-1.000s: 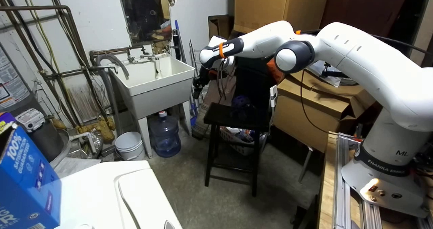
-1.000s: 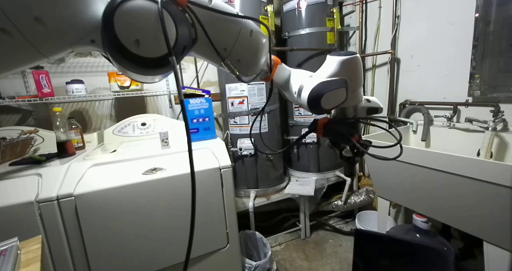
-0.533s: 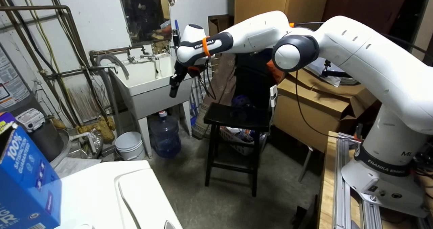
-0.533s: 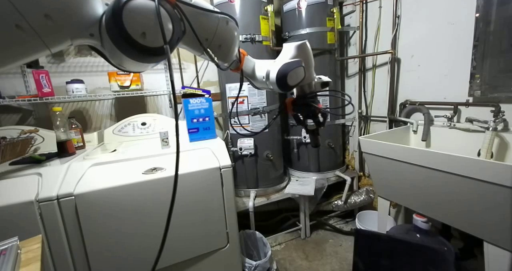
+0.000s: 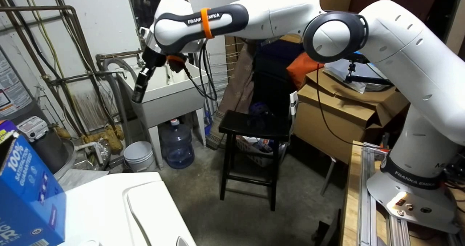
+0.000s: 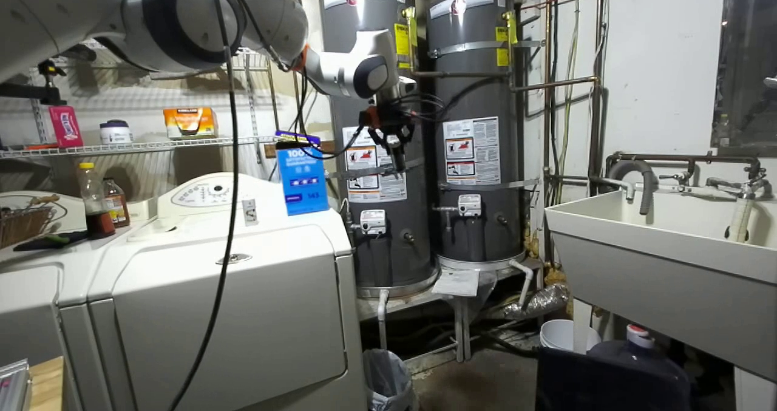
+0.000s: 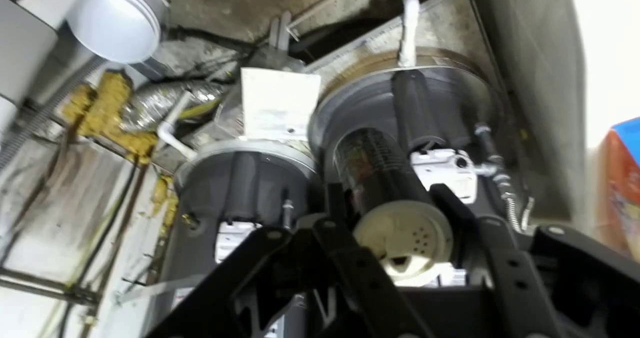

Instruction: Pick up the black container from the table and put it on the washing machine on the right.

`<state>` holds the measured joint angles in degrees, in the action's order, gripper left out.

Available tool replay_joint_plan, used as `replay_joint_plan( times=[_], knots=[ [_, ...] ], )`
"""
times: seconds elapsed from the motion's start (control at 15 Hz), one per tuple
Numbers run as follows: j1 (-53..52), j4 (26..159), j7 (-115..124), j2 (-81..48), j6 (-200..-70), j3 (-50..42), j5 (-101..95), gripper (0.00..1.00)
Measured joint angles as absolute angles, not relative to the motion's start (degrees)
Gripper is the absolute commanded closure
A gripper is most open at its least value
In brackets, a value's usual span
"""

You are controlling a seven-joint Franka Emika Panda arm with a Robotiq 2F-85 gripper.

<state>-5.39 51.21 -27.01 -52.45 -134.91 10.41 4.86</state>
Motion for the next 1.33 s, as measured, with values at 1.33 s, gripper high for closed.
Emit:
replay_joint_plan(
  times=[1.33],
  knots=[
    [-15.1, 61.3, -39.9, -41.2, -111.9, 21.7, 4.7, 0.80]
  ],
)
